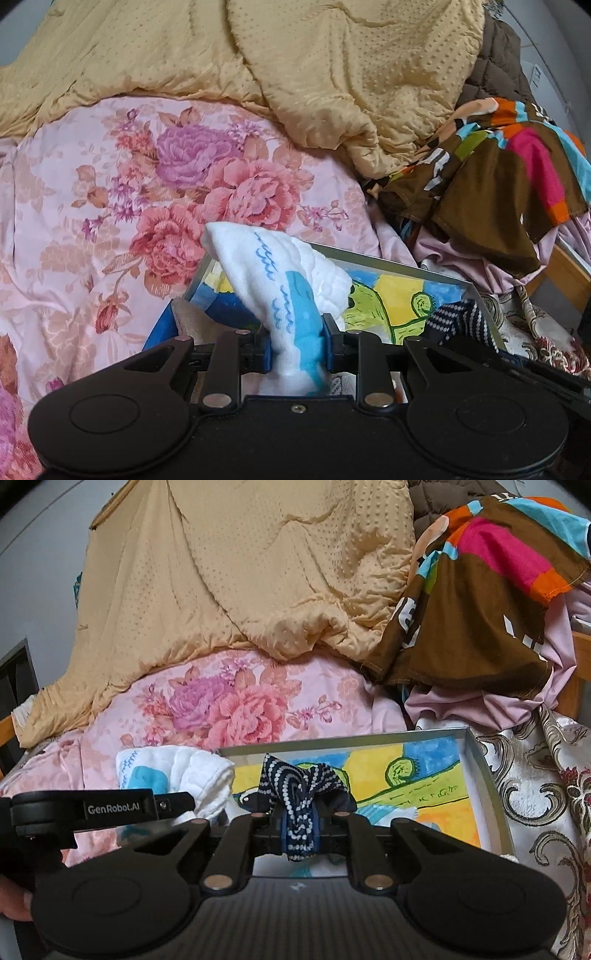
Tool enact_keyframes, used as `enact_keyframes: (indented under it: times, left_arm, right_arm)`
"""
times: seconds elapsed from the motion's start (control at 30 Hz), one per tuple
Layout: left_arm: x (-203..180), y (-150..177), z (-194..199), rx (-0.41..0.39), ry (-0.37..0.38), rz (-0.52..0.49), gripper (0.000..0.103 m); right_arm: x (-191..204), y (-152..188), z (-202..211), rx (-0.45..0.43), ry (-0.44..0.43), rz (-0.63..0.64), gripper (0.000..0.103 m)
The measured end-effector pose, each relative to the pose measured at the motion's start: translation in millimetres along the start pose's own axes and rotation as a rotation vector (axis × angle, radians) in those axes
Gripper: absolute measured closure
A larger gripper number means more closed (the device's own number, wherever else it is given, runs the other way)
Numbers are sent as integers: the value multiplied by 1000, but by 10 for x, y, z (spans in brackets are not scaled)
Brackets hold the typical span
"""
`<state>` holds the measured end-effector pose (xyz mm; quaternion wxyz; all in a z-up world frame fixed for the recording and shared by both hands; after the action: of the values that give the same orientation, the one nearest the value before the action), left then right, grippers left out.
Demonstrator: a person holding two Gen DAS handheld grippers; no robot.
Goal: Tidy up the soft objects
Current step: 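Carry the towel with the left tool and the sock with the right tool over the tray, then open the left tool to drop the towel into the tray while the right tool drops the sock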
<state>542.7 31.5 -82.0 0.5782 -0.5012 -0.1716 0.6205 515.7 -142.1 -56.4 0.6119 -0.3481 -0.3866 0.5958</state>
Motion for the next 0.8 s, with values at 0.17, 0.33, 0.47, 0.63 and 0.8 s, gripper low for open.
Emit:
enact_keyframes:
  times: [0.17, 0.33, 0.47, 0.63, 0.8]
  left_arm:
    - [-3, 21, -29, 8, -13, 5, 73]
    - [6, 38, -24, 11, -41, 3, 65]
    - [45, 40, 2, 7, -53, 28, 53]
    - [50, 65, 60, 7, -54, 38, 41]
    - [5, 97, 178, -5, -59, 19, 32]
  right_arm:
    - [34, 5, -17, 6, 8, 23, 83]
    - [35, -1, 7, -13, 36, 63, 62]
    - [25, -20, 33, -22, 42, 88, 51]
    - [-26, -21, 94, -21, 47, 85, 39]
    - [-118, -33, 226, -39, 59, 76, 28]
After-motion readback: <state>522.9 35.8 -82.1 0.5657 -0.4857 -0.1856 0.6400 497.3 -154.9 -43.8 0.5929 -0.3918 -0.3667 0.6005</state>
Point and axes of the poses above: each gripper's, at about its wrist camera, not at the fingertips, and z roughly against the way its jaws point, x to its left, y to its underside, the point moved 9 cm from there along -z, roughly the way its jaws point, and after that the axes turned 14 degrees about y, right-handed, at the moved point
